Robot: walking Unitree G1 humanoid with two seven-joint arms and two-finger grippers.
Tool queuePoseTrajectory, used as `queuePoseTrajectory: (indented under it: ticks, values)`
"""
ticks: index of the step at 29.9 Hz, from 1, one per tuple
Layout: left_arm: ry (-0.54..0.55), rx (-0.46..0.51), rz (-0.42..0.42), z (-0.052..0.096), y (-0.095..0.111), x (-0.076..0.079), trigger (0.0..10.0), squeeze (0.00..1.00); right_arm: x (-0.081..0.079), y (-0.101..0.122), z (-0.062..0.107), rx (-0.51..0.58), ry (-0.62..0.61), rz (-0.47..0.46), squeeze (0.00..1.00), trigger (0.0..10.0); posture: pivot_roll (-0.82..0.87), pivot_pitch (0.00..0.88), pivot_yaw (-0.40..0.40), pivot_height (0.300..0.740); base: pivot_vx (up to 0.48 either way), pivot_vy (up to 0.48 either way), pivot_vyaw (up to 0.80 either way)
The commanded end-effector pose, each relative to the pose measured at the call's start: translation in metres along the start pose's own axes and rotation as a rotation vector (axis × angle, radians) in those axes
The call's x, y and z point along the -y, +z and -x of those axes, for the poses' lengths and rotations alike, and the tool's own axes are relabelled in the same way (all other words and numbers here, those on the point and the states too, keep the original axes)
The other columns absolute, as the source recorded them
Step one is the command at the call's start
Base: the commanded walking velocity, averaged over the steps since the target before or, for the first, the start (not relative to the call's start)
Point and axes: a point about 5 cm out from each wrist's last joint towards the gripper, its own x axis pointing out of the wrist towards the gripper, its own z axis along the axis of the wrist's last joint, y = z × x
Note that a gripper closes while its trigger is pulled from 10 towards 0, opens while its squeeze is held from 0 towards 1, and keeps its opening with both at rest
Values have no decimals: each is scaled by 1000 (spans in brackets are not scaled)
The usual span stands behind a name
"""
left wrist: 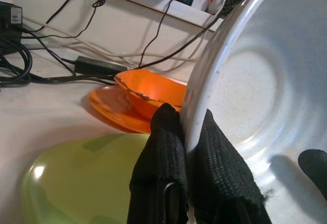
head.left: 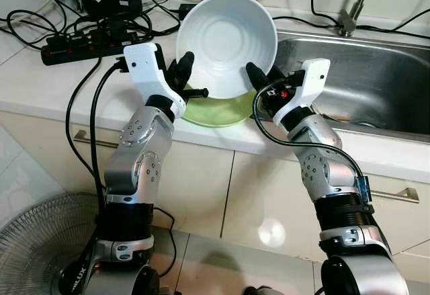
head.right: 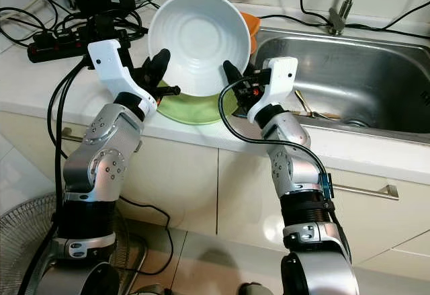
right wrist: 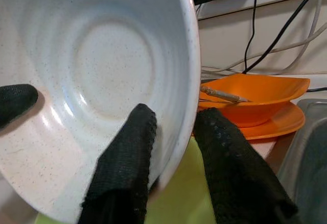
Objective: Kitchen organization
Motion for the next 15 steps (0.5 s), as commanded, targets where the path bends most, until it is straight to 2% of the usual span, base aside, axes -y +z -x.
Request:
queuePoseTrajectory:
  ticks: [1, 15]
  values:
    - [-33, 26, -7, 2, 6, 6, 10000, 0, -1, 4, 0, 12, 3, -12, 0, 0, 6, 33, 21, 732, 0, 0, 0]
    - [-74, 4, -52, 3, 2, 11, 10000, 0, -2, 2, 0, 2, 4, -17, 0, 0, 7, 35, 17, 732, 0, 0, 0]
